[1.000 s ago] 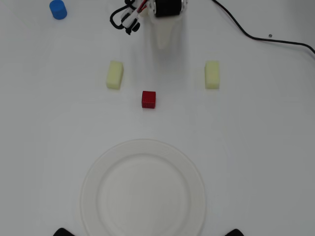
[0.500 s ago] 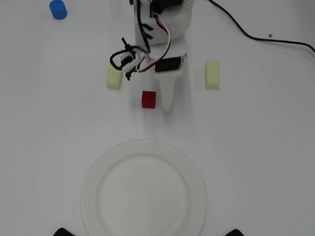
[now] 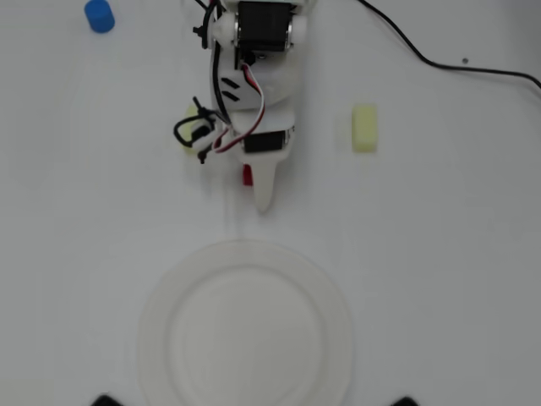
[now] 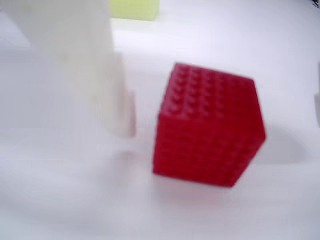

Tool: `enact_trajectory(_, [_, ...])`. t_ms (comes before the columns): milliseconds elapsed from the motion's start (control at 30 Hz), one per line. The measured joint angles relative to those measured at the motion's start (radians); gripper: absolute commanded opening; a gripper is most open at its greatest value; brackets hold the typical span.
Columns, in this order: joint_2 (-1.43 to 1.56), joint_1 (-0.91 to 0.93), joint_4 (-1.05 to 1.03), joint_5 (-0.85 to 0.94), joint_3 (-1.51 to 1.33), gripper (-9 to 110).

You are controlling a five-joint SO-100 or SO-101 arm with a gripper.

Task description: Grasp a red block and put it in the dish.

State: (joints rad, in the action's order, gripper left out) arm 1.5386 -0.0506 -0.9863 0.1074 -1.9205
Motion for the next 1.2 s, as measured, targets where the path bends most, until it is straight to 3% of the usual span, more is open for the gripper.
enact_trajectory(233, [-0.012,0.031,0.017,0.029,0.0,22])
enact_trajectory(433, [-0.012,0.003,0.017,0.021,0.0,0])
enact_trajectory(767, [0.072,-0.025,0.017,0.012,-0.035,0])
enact_trajectory(1000, [0.43,-0.008,0.026,0.12,-0.038,0])
enact_trajectory(1200, [0.684,-0.015,0.215,0.258,-0.066,0])
